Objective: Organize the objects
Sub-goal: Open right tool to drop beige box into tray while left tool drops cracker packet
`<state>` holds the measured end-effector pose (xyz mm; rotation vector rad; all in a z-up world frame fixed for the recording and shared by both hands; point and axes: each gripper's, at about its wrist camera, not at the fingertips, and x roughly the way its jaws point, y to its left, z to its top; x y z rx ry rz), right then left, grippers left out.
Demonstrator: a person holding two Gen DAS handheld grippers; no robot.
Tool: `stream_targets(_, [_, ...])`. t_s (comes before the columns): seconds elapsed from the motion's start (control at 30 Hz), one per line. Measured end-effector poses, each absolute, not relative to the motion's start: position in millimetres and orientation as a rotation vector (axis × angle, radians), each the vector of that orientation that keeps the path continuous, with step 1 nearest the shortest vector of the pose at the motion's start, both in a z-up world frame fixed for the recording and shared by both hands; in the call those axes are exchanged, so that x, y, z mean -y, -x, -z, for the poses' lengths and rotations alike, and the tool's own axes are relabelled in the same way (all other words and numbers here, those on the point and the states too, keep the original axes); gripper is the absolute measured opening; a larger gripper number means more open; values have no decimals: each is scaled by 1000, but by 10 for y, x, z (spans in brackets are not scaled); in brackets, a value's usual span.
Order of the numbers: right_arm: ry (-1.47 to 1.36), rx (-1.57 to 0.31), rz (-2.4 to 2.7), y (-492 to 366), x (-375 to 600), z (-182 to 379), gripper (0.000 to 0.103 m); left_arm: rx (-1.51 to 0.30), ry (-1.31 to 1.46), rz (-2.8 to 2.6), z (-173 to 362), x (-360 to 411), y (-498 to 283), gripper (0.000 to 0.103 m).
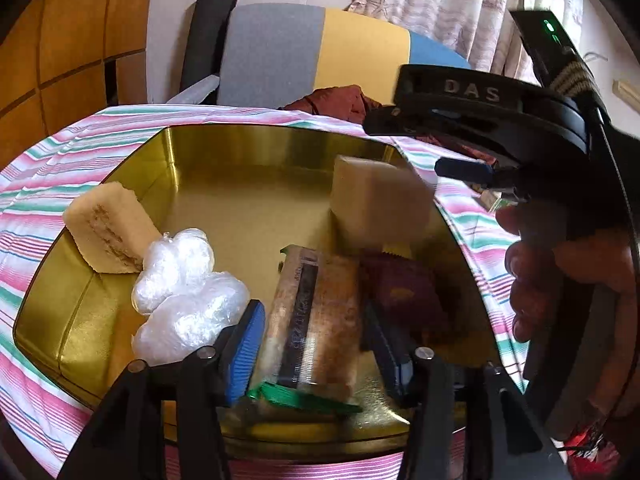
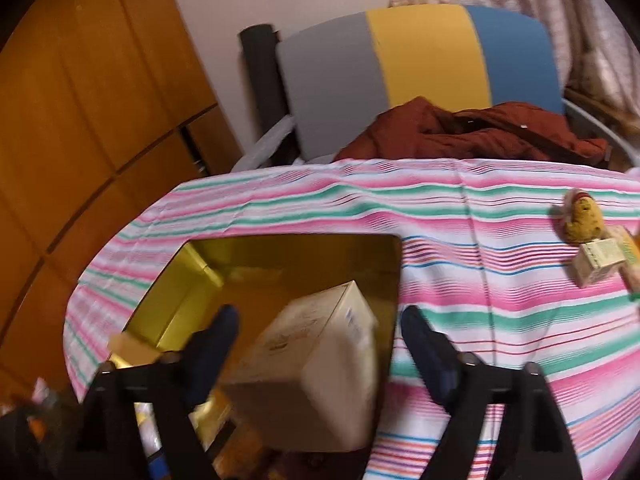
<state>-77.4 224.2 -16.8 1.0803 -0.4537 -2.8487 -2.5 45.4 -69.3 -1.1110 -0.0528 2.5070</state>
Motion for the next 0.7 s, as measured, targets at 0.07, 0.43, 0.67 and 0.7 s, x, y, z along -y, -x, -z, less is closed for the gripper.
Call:
stream_targets(0.07, [-1063, 484, 2843, 741, -2280, 143, 86, 73, 1098, -2518, 663, -440, 8, 55])
stream_targets(0.43, [-976, 553, 2889, 333, -2505, 59, 89, 131, 1026, -2562, 497, -463, -84, 57])
stream_targets(0.67, [-988, 534, 2930, 132, -2645, 69, 90, 113, 1000, -2532, 436, -611, -176, 58])
stream_targets(0.7, [-998, 530, 2938, 104, -2678, 83, 90, 112, 999, -2522, 436, -635, -191, 59])
